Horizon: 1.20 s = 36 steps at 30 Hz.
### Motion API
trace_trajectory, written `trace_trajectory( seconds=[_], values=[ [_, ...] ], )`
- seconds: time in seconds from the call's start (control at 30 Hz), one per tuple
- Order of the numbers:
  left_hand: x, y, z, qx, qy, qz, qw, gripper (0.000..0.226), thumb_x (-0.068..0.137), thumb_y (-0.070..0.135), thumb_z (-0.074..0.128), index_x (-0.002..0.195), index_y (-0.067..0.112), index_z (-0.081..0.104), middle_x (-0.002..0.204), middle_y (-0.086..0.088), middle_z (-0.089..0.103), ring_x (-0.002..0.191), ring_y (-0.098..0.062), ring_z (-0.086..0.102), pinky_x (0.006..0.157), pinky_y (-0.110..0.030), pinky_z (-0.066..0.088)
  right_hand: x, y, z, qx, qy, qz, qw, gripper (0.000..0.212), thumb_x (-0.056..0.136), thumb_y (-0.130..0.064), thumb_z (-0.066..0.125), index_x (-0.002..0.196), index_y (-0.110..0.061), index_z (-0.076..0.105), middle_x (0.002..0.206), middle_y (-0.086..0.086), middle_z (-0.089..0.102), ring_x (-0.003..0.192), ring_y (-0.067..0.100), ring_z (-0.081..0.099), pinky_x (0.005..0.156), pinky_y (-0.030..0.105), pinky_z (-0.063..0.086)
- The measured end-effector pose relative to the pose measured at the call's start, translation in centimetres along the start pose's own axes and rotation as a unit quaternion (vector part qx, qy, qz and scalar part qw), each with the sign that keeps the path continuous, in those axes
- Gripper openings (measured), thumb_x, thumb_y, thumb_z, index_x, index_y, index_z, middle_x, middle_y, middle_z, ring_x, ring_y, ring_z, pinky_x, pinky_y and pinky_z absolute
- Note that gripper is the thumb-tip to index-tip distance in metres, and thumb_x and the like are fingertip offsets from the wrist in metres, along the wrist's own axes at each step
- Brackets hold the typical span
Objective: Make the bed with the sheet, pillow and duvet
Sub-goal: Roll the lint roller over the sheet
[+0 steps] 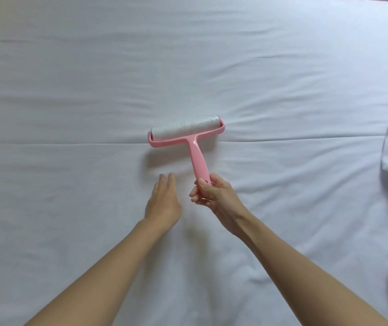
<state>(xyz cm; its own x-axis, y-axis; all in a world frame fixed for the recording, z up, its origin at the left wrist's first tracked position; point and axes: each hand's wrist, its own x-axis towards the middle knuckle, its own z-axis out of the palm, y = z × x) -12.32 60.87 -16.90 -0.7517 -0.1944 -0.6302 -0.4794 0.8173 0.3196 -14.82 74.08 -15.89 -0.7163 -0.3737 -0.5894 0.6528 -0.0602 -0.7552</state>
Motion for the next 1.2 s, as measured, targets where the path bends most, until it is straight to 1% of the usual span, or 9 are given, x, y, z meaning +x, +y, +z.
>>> trace_trajectory(
  seconds=[0.13, 0.23, 0.37, 0.5, 0.6, 0.73, 0.87, 1.0, 1.2],
  values=[
    [-1.5, 1.6, -0.9, 0.005, 0.013, 0.002, 1.000, 0.063, 0.098, 0.005, 0.032, 0.151, 0.014, 0.000, 0.159, -0.007, -0.006, 0.147, -0.024, 0.004, 0.114, -0.036, 0.021, -2.5, -1.4, -0.6, 0.035, 0.012, -0.028, 0.999, 0.009, 0.097, -0.011, 0.047, 0.089, -0.011, 0.051, 0.069, 0.003, 0.063, 0.058, 0.011, 0.059, 0.074, 0.027, 0.048],
    [-1.9, 3.9, -1.1, 0.004, 0.021, 0.020, 1.000, 0.063, 0.097, 0.005, 0.032, 0.151, 0.014, 0.001, 0.159, -0.006, -0.006, 0.146, -0.027, 0.009, 0.113, -0.036, 0.024, -4.1, -2.3, -1.9, 0.059, 0.041, -0.039, 0.997, 0.010, 0.097, -0.011, 0.046, 0.088, -0.010, 0.051, 0.069, 0.006, 0.061, 0.056, 0.010, 0.058, 0.071, 0.026, 0.048],
    [-1.7, 7.1, -0.3, 0.008, 0.012, 0.058, 0.998, 0.064, 0.096, 0.004, 0.033, 0.151, 0.015, 0.001, 0.159, -0.006, -0.006, 0.146, -0.027, 0.009, 0.113, -0.036, 0.024, -5.7, -1.6, -4.7, 0.064, 0.093, -0.029, 0.993, 0.013, 0.098, -0.010, 0.045, 0.087, -0.009, 0.052, 0.068, 0.007, 0.059, 0.053, 0.010, 0.056, 0.065, 0.022, 0.049],
    [-0.5, 9.2, 1.1, 0.028, -0.014, 0.075, 0.997, 0.065, 0.096, 0.006, 0.034, 0.151, 0.015, 0.001, 0.159, -0.006, -0.006, 0.146, -0.028, 0.009, 0.112, -0.037, 0.025, -6.6, -0.1, -7.2, 0.073, 0.138, -0.010, 0.988, 0.014, 0.097, -0.009, 0.046, 0.086, -0.008, 0.053, 0.069, 0.009, 0.059, 0.052, 0.011, 0.055, 0.060, 0.020, 0.049],
    [1.0, 10.4, 2.0, 0.044, -0.026, 0.083, 0.995, 0.063, 0.097, 0.010, 0.036, 0.151, 0.014, 0.003, 0.159, -0.006, -0.005, 0.145, -0.028, 0.010, 0.110, -0.037, 0.027, -5.8, 0.2, -8.5, 0.070, 0.149, -0.002, 0.986, 0.011, 0.097, -0.008, 0.045, 0.093, -0.006, 0.055, 0.068, 0.010, 0.059, 0.050, 0.010, 0.055, 0.057, 0.019, 0.049],
    [3.9, 11.9, 2.1, 0.067, -0.017, 0.104, 0.992, 0.060, 0.098, 0.019, 0.039, 0.149, 0.012, 0.008, 0.158, -0.007, 0.001, 0.144, -0.028, 0.013, 0.107, -0.040, 0.032, -2.7, -1.1, -9.0, 0.056, 0.157, -0.016, 0.986, 0.013, 0.098, -0.009, 0.044, 0.099, -0.005, 0.056, 0.066, 0.009, 0.056, 0.048, 0.008, 0.052, 0.055, 0.020, 0.048],
    [7.8, 13.3, 0.8, 0.073, -0.001, 0.099, 0.992, 0.064, 0.098, 0.022, 0.044, 0.149, 0.013, 0.007, 0.158, -0.007, -0.004, 0.145, -0.027, 0.008, 0.109, -0.040, 0.030, 2.3, -3.9, -9.4, 0.055, 0.189, -0.042, 0.980, 0.015, 0.100, -0.012, 0.041, 0.094, -0.006, 0.054, 0.065, 0.009, 0.056, 0.045, 0.006, 0.049, 0.050, 0.019, 0.046],
    [12.3, 14.8, -1.5, 0.092, 0.027, 0.097, 0.991, 0.069, 0.097, 0.023, 0.049, 0.150, 0.016, 0.006, 0.158, -0.007, -0.007, 0.146, -0.027, 0.003, 0.109, -0.040, 0.029, 7.9, -7.3, -10.2, 0.059, 0.235, -0.065, 0.968, 0.011, 0.098, -0.017, 0.046, 0.089, -0.012, 0.046, 0.067, 0.009, 0.058, 0.045, 0.009, 0.051, 0.047, 0.019, 0.046],
    [18.6, 17.9, -5.3, 0.126, 0.047, 0.106, 0.985, 0.078, 0.093, 0.025, 0.055, 0.150, 0.018, 0.003, 0.158, -0.008, -0.011, 0.146, -0.028, -0.002, 0.110, -0.038, 0.029, 15.2, -11.5, -11.6, -0.026, 0.268, -0.094, 0.958, 0.016, 0.096, -0.020, 0.051, 0.080, -0.015, 0.050, 0.061, 0.007, 0.058, 0.048, 0.016, 0.053, 0.055, 0.026, 0.047]
  ],
)
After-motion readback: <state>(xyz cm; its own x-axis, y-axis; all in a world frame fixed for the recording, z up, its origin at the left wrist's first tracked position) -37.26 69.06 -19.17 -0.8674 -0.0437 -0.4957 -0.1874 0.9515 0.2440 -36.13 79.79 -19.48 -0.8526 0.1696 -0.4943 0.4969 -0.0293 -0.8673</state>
